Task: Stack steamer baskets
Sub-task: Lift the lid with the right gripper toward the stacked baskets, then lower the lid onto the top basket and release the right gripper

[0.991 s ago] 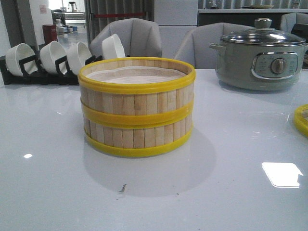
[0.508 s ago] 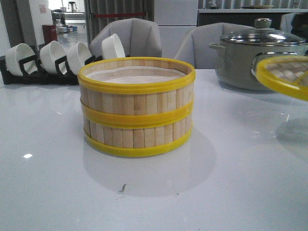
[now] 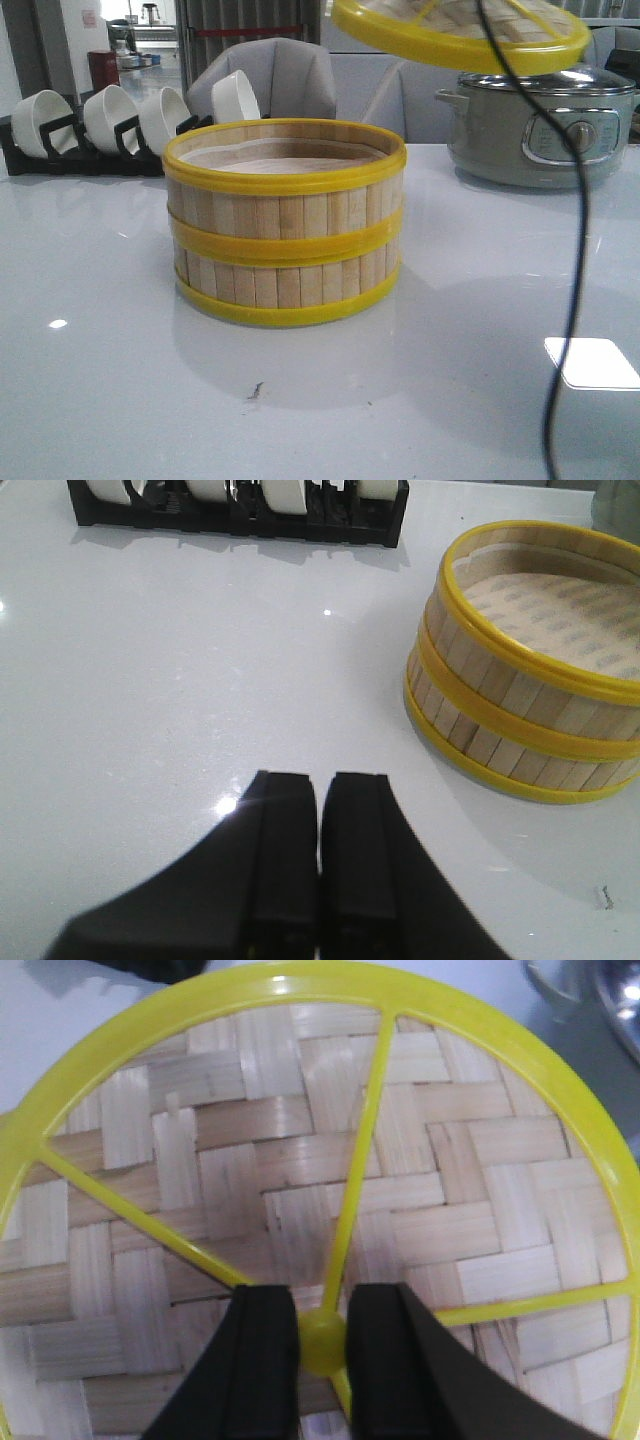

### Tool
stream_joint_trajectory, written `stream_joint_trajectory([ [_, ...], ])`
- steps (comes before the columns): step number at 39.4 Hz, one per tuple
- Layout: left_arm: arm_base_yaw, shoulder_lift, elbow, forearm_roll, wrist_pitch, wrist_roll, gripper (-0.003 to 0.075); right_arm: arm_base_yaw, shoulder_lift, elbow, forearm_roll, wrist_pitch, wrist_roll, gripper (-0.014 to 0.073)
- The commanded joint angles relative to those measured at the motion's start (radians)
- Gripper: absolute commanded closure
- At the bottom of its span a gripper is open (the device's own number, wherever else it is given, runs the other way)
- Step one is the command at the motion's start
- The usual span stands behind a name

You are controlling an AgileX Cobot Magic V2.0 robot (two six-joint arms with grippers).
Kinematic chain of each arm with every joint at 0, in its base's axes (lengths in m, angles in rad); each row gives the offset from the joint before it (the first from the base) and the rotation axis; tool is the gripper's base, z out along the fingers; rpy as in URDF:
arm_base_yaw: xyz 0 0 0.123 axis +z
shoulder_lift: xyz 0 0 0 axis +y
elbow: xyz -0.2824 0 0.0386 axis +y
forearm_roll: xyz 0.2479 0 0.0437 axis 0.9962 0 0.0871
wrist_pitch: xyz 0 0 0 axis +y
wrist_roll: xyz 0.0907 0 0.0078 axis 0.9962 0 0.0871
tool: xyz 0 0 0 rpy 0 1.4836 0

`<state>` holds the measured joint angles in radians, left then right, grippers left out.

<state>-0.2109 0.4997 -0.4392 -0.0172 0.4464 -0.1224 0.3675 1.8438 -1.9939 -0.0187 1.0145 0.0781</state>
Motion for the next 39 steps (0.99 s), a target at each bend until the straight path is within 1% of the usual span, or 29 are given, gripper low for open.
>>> stream_joint_trajectory([
  [1, 0.001, 0.001, -0.029, -0.006, -0.081, -0.008, 0.0634, 0.067, 0.016, -0.118, 0.012, -0.026, -0.001, 0.0559],
  [8, 0.001, 0.001, -0.029, -0.006, -0.081, -0.008, 0.0634, 0.163, 0.146, -0.261, 0.012, 0.088, -0.001, 0.0559],
  [13, 0.001, 0.001, -0.029, -0.006, -0.081, -0.008, 0.0634, 0.194, 0.189, -0.282, 0.011, 0.087, -0.002, 0.0559],
  [17, 0.001, 0.001, -0.029, -0.006, -0.081, -0.008, 0.0634, 0.201, 0.207, -0.282, 0.011, 0.063, -0.012, 0.0559],
  [39, 0.001, 0.001, -0.029, -0.006, -0.081, -0.008, 0.0634, 0.201, 0.253, -0.282, 0.011, 0.029, -0.012, 0.0559],
])
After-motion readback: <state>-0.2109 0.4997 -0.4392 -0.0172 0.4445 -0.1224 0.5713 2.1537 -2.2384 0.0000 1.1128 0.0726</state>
